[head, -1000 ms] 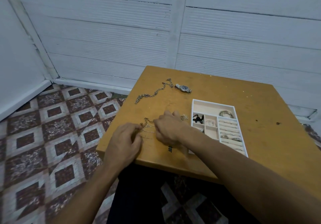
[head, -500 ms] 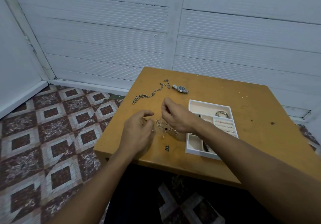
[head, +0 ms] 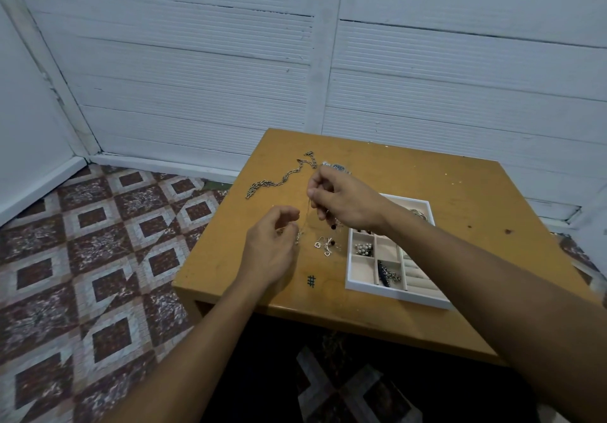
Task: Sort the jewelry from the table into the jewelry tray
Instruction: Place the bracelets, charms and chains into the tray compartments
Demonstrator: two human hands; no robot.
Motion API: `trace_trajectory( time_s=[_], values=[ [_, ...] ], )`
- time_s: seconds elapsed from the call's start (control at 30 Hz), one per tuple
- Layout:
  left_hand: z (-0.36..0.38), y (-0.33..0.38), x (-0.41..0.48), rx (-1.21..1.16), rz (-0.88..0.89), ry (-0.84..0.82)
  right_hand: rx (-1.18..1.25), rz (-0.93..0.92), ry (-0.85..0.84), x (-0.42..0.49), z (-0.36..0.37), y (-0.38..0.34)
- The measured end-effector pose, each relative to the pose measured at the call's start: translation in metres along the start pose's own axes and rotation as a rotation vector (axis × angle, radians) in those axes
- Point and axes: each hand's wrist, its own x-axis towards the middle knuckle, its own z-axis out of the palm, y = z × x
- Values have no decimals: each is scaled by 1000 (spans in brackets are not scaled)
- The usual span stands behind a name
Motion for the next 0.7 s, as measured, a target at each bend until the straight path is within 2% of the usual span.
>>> trace_trajectory(
  time_s=[0.13,0.27,0.47,0.53,0.7],
  values=[
    [3,2,4,-42,3,-57,-20,-13,0,-1,-6,-2],
    [10,5,8,11,35,-146,-33,-7,-17,-3,-11,-5],
    [10,11,14,56,56,-142,-20,24,-33,-9,-20,-5],
    [8,13,15,-17,28,-139,-32,54,-49,-13,-25,-3],
    [4,21,20,-372,-134,-92,-35,134,-110,-24,-36,0]
  ],
)
